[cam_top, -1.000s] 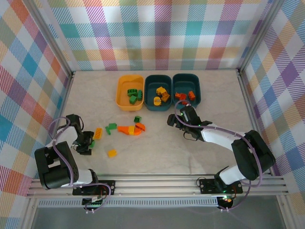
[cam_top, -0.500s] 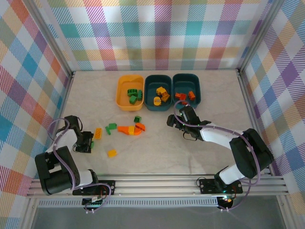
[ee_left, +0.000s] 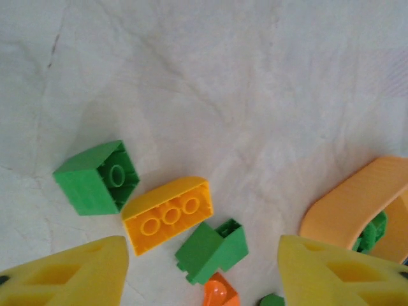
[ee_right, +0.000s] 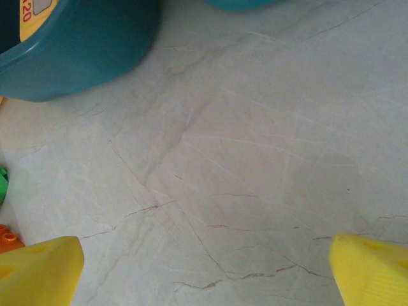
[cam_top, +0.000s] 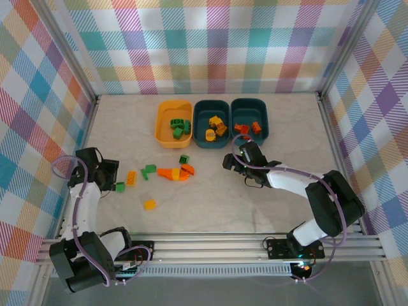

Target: Sort the legos into containers by color

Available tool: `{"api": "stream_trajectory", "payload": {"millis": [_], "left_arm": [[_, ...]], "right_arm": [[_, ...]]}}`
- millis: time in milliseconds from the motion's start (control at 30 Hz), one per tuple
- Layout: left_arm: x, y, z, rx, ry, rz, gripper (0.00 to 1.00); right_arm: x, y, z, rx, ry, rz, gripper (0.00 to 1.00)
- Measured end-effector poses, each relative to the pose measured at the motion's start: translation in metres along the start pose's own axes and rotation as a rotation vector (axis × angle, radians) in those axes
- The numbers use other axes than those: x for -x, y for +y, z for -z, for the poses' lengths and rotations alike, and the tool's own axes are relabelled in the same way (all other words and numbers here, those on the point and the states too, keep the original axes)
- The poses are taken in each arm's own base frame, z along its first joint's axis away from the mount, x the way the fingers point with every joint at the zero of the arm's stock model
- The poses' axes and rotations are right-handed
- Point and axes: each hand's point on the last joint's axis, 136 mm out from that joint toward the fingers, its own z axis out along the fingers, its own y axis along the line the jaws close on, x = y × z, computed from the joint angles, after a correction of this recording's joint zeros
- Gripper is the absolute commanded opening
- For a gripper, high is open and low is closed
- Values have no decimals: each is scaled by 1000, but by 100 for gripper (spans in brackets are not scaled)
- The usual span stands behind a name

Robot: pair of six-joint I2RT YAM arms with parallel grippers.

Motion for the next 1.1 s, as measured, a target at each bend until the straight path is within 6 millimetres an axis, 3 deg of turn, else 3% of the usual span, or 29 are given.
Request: {"api": "stream_trajectory", "payload": {"millis": [100, 233, 367, 500, 667, 1100], "left_arm": [[-3, 10, -15, 48, 29, 23, 66], [-13, 42, -46, 191, 95, 49, 66], [-15, 56, -66, 256, 123, 60, 65], [-15, 57, -68, 276, 127, 63, 63], [-13, 65, -68, 311, 125, 84, 51], [-15, 77, -70, 363, 189, 149, 35]], "right_arm": [[0, 0, 0, 1, -1, 1, 99], [1, 0, 0, 1, -1, 3, 99], [1, 1, 0, 1, -2, 4, 99], [1, 1, 0, 1, -2, 4, 99], [1, 1, 0, 2, -2, 6, 99], [3, 2, 1, 5, -6, 6, 99]]}}
